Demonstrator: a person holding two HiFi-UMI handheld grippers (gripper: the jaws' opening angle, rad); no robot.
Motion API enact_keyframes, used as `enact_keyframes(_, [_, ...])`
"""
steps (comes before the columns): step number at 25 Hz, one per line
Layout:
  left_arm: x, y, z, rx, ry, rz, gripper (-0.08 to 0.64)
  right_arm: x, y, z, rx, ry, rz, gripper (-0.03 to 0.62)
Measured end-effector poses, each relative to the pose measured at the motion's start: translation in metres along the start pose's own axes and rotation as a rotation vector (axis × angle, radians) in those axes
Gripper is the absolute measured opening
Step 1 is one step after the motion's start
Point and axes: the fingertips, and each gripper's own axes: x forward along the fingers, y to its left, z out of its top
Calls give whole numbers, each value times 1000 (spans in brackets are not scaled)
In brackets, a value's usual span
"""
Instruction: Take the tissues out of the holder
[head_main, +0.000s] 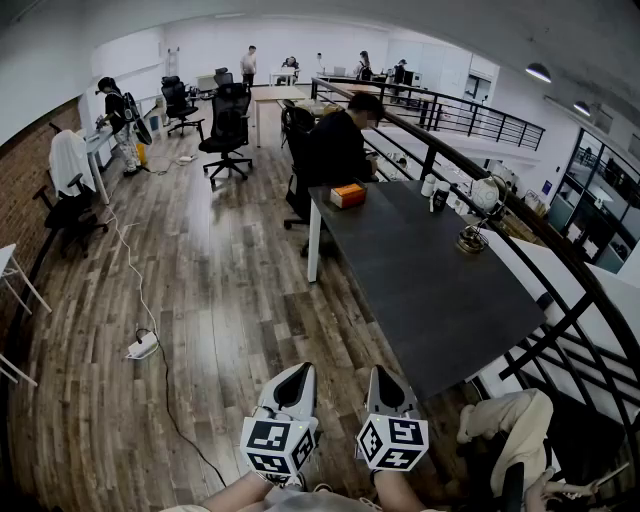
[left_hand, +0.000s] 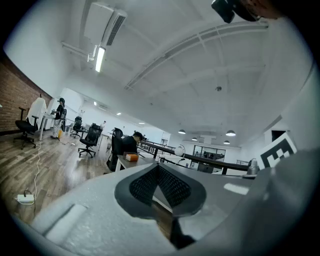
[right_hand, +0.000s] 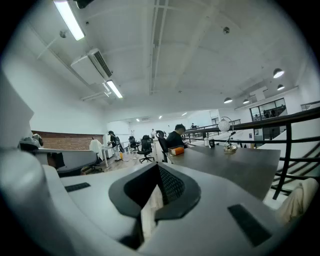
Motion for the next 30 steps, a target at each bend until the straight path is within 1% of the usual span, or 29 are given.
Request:
enact_keyframes(9, [0, 16, -7, -6, 16, 6, 8, 7, 9, -9, -7, 16, -8, 6])
enact_keyframes(16, [6, 28, -7, -7, 26, -6, 8, 17, 10, -6, 3, -12, -37, 6])
enact_keyframes(23, [9, 55, -5, -16, 37, -2, 8, 27, 15, -5, 21, -12, -82, 6])
enact_keyframes(30, [14, 75, -8, -16, 46, 11, 8, 43, 20, -12, 45, -5, -91, 6])
